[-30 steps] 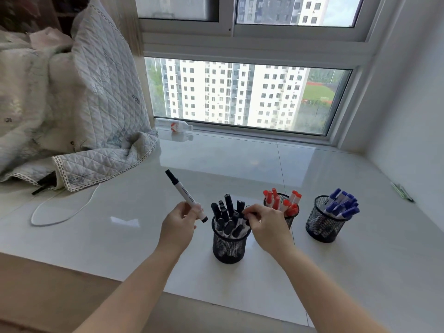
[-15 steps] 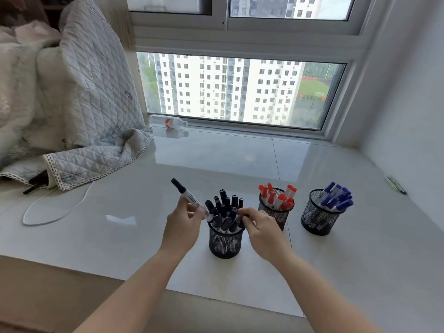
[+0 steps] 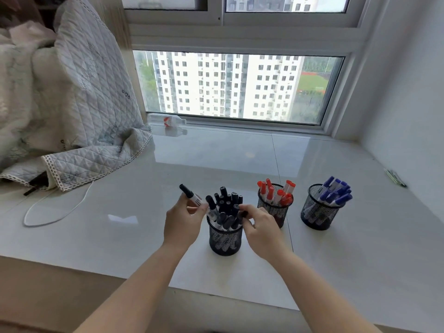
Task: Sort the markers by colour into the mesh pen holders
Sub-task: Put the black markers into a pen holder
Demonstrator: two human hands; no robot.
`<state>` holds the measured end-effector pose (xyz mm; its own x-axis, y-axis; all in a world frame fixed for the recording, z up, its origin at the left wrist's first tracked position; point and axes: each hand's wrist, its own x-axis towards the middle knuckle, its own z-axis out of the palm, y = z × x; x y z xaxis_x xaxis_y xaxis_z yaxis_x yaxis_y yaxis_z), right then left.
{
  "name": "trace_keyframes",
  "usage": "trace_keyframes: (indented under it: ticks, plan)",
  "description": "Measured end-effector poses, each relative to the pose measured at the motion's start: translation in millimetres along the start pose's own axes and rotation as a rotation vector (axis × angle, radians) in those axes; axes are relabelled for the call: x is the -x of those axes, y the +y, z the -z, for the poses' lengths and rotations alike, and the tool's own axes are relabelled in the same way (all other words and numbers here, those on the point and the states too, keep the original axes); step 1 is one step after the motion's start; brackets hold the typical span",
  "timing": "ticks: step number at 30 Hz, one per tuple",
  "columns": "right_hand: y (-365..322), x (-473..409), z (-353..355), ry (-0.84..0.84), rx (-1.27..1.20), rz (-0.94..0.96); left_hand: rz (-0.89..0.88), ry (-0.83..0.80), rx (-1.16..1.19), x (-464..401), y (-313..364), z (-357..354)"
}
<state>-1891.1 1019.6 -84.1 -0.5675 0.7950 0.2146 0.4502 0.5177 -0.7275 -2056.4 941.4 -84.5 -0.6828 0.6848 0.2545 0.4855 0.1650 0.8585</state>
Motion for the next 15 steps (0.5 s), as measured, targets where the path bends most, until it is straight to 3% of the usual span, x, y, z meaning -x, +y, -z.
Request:
trace_keyframes:
  ticks: [4,10,15]
  plan:
    - [-0.4,1.0,2.1,-0.003,-0.013,0.018,-0.035,-0.048,-0.041,0.8,-0.3,-2.9]
    - [1.0,6.5,1.1,-0.015,-0.041,0.059,-0.200,0.122,0.011,-5.0,12.9,-0.4]
    - [4.0,12.0,-4.4,0.067,-0.066,0.144,-0.345,0.160,-0.011,-1.0,10.0,-1.3]
